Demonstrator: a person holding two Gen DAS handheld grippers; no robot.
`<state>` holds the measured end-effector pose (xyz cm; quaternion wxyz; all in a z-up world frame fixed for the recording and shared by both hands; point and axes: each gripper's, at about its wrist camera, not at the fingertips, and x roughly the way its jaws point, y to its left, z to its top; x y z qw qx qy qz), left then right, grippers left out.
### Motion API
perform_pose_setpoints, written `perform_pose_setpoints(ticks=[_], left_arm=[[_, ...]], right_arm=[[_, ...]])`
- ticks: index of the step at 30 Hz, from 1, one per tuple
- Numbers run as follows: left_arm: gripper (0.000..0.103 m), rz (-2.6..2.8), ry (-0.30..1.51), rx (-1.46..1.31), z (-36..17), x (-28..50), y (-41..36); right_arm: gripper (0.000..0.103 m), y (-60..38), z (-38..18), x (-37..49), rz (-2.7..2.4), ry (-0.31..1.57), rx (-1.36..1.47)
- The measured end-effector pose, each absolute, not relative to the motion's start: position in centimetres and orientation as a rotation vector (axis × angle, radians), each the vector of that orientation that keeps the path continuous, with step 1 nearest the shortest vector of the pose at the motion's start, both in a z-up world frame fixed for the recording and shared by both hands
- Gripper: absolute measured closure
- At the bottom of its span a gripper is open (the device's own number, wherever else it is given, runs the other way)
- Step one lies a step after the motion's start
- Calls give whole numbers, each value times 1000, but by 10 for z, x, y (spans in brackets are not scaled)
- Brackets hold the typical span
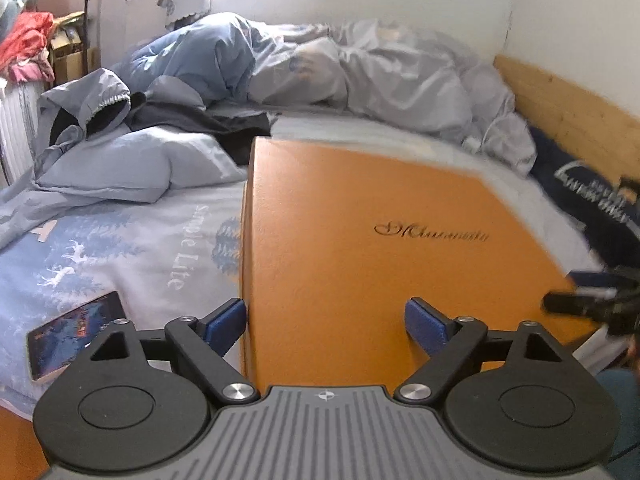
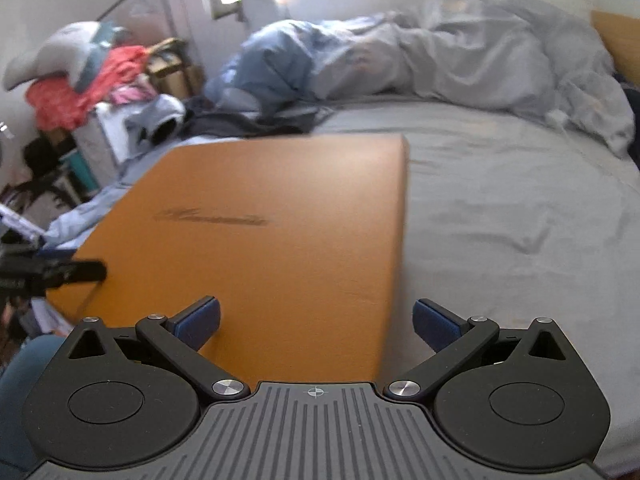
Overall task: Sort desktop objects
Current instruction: 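Press the lid down onto the box rim with both tools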
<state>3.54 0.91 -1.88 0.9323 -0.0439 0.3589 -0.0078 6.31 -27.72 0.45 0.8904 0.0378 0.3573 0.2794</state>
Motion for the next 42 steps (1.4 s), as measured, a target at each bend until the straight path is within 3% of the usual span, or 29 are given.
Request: perform_pose_setpoints(ticks=[6,14,22,42], left_arm=[[20,-17,753,-112,-24,37,15],[20,-19,753,-118,-25,33,15],[18,-21,727,-125,-17,29,14],[20,-23,727,-174,-11,29,28]], right_arm=[[10,-282,1,73,558,748,82],[12,-273,-1,61,543,751,103],[21,-290,-5,71,541,783,212],[21,-284,8,67,559,791,205]])
